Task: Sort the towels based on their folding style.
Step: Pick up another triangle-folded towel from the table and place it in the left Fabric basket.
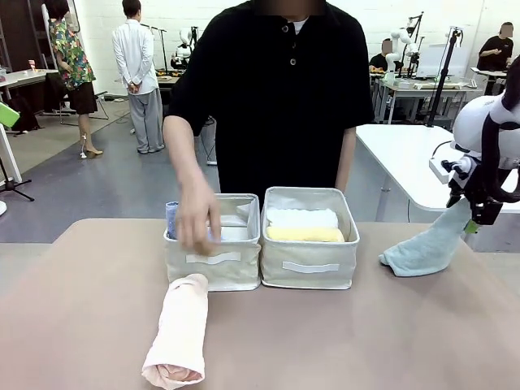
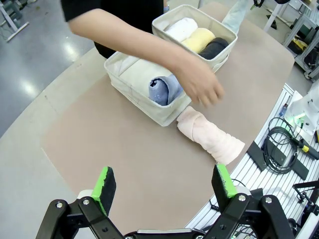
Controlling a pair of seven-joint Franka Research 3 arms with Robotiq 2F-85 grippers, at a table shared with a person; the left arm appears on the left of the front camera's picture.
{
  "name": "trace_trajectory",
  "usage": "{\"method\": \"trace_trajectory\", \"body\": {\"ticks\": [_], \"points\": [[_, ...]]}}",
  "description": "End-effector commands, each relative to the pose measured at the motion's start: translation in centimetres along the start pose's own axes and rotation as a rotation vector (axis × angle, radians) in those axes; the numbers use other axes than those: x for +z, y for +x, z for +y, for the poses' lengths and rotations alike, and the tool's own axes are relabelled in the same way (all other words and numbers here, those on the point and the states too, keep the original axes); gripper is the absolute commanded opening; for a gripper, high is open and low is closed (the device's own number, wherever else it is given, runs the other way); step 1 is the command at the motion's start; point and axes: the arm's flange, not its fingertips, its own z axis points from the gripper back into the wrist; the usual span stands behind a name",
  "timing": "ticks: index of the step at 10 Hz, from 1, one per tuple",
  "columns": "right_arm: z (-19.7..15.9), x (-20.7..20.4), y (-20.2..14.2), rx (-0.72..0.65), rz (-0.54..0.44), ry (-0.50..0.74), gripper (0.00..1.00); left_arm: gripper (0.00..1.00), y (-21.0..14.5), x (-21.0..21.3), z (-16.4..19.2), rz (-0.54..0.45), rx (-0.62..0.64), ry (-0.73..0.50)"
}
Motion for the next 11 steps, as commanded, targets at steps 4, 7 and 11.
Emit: {"method": "trace_trajectory", "body": {"ticks": [4, 7, 11], "points": [[-1.0, 0.5, -0.6, -0.027, -0.035, 0.032, 0.35, 1.0, 0.0, 0.0, 0.0, -0.005, -0.004, 0.003], [-1.1, 0.5, -0.5, -0.028, -0.03, 0.033, 0.0, 1.0, 0.0, 0.0, 0.0, -0.005, -0.004, 0.003], [0.2, 4.6, 0.8, -0.138, -0.034, -0.033, 0.14, 1.0, 0.0, 0.0, 0.0, -0.005, -0.004, 0.003]]}}
